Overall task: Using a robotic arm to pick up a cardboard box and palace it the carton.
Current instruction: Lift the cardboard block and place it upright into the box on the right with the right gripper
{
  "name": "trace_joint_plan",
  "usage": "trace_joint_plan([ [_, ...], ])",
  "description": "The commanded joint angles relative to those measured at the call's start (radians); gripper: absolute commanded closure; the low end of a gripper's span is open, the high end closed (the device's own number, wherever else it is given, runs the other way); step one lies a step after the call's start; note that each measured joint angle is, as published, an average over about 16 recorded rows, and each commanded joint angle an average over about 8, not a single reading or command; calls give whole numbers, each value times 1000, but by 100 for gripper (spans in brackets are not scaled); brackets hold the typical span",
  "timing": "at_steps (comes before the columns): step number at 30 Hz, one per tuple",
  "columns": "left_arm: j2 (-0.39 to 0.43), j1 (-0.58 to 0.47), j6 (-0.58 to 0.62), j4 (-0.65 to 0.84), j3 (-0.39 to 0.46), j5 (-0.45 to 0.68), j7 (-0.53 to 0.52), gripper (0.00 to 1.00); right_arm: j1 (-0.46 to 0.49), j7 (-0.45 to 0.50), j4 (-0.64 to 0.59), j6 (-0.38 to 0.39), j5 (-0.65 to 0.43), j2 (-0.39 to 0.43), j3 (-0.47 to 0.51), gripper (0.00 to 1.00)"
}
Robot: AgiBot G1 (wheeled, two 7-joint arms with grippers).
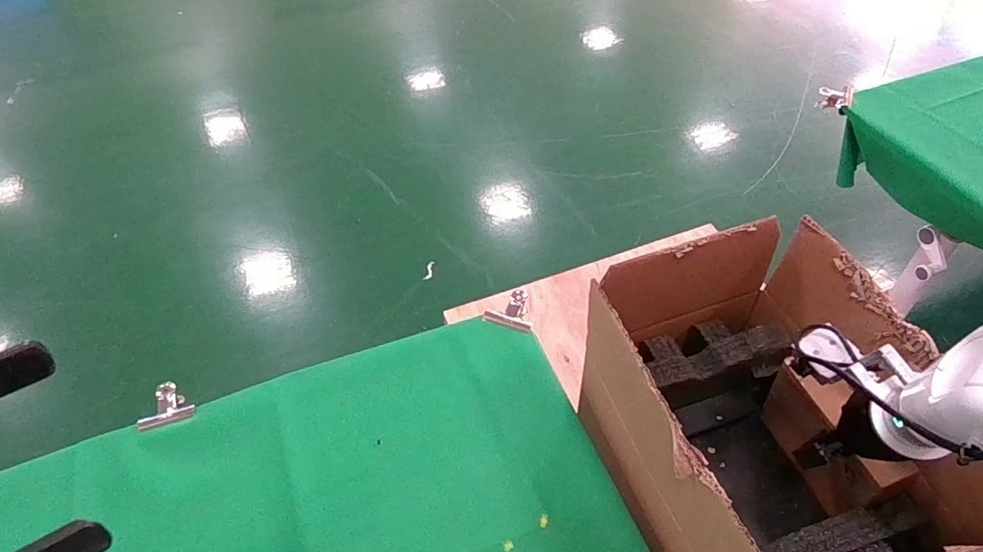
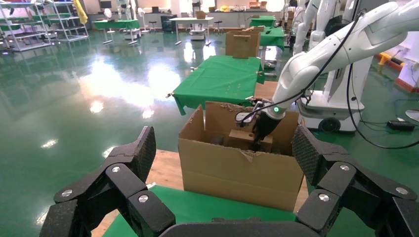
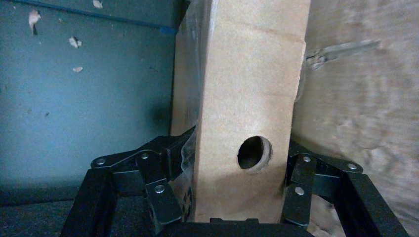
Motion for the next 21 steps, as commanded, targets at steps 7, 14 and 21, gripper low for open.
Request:
trace_joint_plan([
  [7,0,0,0,0,0,0,0,0,-12,-50,-47,21,36,-22,-7,8],
  [14,0,0,0,0,0,0,0,0,-11,-47,-42,20,37,-20,-7,0],
  [21,0,0,0,0,0,0,0,0,-1,-51,-35,16,32,-16,-6,0],
])
